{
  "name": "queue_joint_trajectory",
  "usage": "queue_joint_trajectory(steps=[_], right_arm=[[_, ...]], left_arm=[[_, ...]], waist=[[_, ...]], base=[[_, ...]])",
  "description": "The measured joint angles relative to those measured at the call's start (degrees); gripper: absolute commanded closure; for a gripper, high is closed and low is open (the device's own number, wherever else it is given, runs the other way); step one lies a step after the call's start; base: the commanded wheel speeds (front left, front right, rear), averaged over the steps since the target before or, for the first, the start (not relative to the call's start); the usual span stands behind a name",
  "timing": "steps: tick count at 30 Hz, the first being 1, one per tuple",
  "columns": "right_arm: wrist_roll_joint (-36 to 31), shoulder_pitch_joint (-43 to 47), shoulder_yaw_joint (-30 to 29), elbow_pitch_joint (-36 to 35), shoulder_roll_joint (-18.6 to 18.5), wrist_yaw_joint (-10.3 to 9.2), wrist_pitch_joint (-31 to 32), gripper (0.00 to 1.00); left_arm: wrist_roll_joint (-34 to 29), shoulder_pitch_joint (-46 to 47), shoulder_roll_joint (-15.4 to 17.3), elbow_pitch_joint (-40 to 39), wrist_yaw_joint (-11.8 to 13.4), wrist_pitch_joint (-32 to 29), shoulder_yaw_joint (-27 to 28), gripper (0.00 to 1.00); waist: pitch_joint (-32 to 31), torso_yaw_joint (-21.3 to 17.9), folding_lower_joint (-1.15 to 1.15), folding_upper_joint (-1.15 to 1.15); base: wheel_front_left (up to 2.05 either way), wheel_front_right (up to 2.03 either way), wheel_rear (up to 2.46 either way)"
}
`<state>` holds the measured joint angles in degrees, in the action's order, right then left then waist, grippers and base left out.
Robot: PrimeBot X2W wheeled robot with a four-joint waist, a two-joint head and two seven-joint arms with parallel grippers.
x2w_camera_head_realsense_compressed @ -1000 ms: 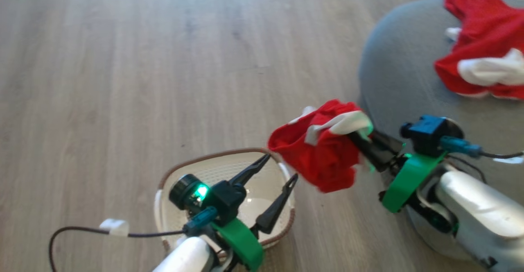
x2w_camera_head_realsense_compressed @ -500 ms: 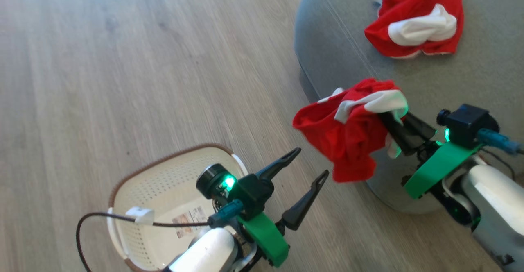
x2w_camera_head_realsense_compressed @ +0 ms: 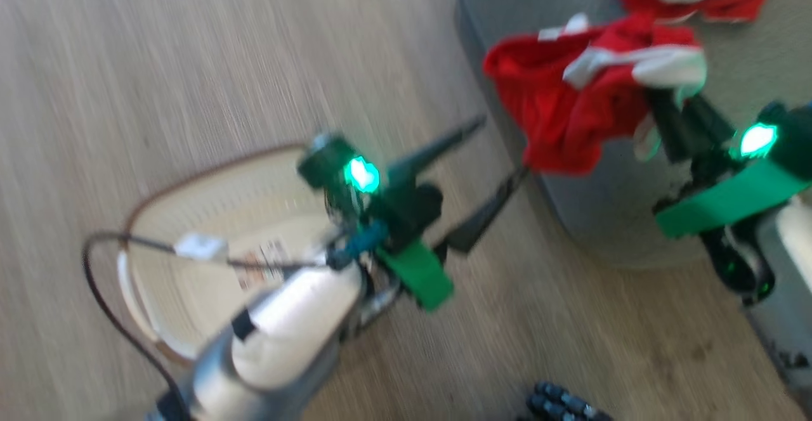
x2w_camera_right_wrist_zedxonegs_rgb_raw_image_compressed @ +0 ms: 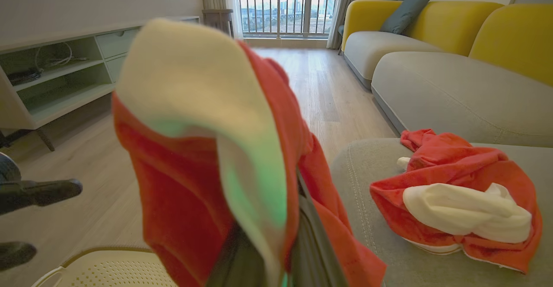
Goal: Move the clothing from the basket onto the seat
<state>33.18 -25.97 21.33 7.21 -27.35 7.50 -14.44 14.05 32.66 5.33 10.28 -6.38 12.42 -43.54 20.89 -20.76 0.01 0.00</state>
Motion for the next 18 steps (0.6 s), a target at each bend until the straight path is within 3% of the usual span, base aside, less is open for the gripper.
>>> queue_joint_trajectory(steps=[4,9,13,18], right_arm=[[-0.7,-5.2,-4.1,-0.9,2.0,0.00,0.0,1.00],[-0.1,-17.8,-8.9,1.1,1.2,0.01,0.0,1.00],[1.8,-30.5,-14.0,8.5,-4.1,0.01,1.6,1.00],[1.7,-42.6,-24.3,19.5,-14.3,0.01,6.9,1.00]], left_arm=[[-1.2,7.2,1.1,-2.0,-0.2,-1.9,0.6,0.00],[-1.6,15.4,2.7,-4.0,-0.5,-4.3,1.2,0.00],[-1.6,18.7,5.4,-4.0,-0.6,-5.9,1.9,0.00],[-0.9,21.7,6.1,-4.1,-0.6,-6.1,3.1,0.00]], waist=[[7.0,0.6,0.01,0.00],[15.7,1.3,0.02,-0.01],[21.4,1.7,0.02,-0.01],[26.1,3.2,0.00,-0.01]], base=[[0.00,0.00,0.00],[0.00,0.00,0.00],[0.00,0.00,0.00],[0.00,0.00,0.00]])
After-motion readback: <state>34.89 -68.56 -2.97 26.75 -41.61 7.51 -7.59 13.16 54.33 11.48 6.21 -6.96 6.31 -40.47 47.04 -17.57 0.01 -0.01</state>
